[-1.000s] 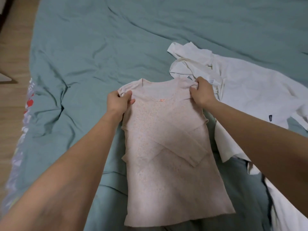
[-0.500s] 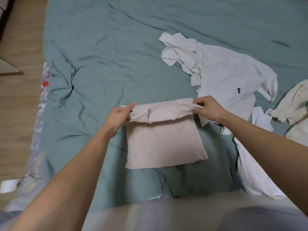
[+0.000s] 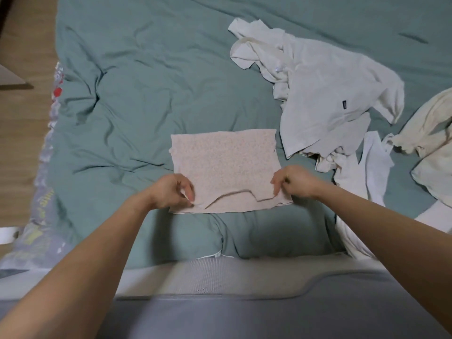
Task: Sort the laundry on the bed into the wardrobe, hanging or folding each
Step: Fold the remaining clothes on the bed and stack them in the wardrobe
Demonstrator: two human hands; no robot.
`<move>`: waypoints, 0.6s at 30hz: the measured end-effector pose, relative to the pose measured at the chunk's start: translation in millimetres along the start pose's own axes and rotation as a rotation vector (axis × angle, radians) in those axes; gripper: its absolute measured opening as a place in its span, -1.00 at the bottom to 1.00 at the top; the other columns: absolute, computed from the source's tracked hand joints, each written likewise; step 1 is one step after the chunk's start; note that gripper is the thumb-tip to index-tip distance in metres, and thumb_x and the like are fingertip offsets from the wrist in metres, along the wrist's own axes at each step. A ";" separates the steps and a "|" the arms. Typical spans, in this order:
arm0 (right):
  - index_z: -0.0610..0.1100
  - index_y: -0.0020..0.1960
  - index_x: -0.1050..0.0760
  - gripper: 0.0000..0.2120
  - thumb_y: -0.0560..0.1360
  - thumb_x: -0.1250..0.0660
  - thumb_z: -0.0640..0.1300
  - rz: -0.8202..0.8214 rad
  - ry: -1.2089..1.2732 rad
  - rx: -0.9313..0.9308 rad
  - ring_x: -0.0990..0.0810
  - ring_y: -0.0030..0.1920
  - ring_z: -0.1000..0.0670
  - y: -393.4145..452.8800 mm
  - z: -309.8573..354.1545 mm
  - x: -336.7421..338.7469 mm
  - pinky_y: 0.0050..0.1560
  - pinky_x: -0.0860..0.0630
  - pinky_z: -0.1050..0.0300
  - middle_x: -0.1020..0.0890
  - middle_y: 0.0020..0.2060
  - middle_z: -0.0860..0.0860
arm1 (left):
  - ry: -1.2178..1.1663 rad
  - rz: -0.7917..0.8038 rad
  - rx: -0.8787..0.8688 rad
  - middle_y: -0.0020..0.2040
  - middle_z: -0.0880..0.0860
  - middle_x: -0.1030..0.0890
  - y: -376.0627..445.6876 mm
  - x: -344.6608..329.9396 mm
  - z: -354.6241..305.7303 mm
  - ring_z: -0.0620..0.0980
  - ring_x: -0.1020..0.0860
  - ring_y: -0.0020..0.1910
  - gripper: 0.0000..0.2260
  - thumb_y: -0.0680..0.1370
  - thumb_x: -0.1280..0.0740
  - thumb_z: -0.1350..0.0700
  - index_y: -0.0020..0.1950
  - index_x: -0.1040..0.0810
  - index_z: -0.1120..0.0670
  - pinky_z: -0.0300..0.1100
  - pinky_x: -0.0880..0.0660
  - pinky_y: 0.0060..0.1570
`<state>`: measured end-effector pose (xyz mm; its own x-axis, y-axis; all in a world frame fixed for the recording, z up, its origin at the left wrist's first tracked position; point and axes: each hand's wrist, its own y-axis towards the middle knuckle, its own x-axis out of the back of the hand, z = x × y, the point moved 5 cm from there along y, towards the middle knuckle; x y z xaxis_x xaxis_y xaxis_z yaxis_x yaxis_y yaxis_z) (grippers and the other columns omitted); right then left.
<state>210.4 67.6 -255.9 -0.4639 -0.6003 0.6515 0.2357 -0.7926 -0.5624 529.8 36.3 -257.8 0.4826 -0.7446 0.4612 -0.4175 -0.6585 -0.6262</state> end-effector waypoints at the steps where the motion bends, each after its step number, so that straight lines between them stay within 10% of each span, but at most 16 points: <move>1: -0.13 -0.25 -0.68 -0.62 0.34 -0.16 -0.46 0.044 -0.032 -0.018 -0.59 0.07 -0.02 -0.1 -4.1 -4.5 0.11 -0.47 0.19 -0.69 -0.01 -0.04 | 0.003 0.076 0.036 -0.17 0.04 -0.68 -2.1 -4.2 3.1 0.00 -0.60 -0.20 -0.85 0.28 -0.55 0.28 -0.33 -0.66 0.05 -0.15 -0.53 -0.12; 5: -0.08 -0.03 -0.58 -0.80 0.39 -0.29 -0.26 0.061 -0.229 0.024 -0.55 0.04 -0.05 2.7 -1.2 -8.0 0.02 -0.48 0.08 -0.61 -0.04 0.00 | 0.024 -0.046 0.099 -0.38 -0.13 -0.61 3.1 3.8 -1.1 -0.19 -0.52 -0.36 -0.88 0.35 -0.55 0.23 -0.29 -0.62 0.13 -0.30 -0.49 -0.20; 8: -0.05 0.14 -0.47 -0.69 0.43 -0.36 -0.02 0.076 -0.430 0.158 -0.43 0.12 -0.04 5.8 8.6 -22.2 0.12 -0.40 0.03 -0.49 0.08 0.00 | 0.098 -0.279 0.163 -0.18 0.01 -0.62 11.5 3.8 -2.0 -0.03 -0.57 -0.19 -0.84 0.40 -0.51 0.10 -0.19 -0.55 0.10 -0.13 -0.52 -0.06; 12: -0.03 0.28 -0.41 -0.64 0.49 -0.28 -0.14 0.084 -0.501 0.178 -0.41 0.20 -0.07 9.2 6.1 -40.1 0.14 -0.38 0.05 -0.45 0.20 -0.03 | 0.094 -0.486 0.453 0.24 0.25 -0.39 2.0 -17.5 11.0 0.24 -0.46 0.18 -0.52 0.44 -0.47 0.05 0.23 -0.38 0.24 0.02 -0.42 0.20; 18: -0.06 0.31 -0.34 -0.67 0.55 -0.17 -0.19 0.034 -0.459 0.161 -0.49 0.13 -0.12 5.0 -2.9 -52.6 0.09 -0.45 -0.03 -0.53 0.08 -0.07 | -0.086 -0.519 0.535 0.15 0.26 -0.53 -8.8 -30.2 20.6 0.22 -0.50 0.14 -0.59 0.46 -0.45 0.16 0.20 -0.37 0.26 -0.01 -0.42 0.04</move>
<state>233.6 95.5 -294.5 -0.0371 -0.5831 0.8116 0.3900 -0.7562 -0.5254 534.8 66.8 -279.2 0.5834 -0.3267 0.7436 0.3012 -0.7633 -0.5716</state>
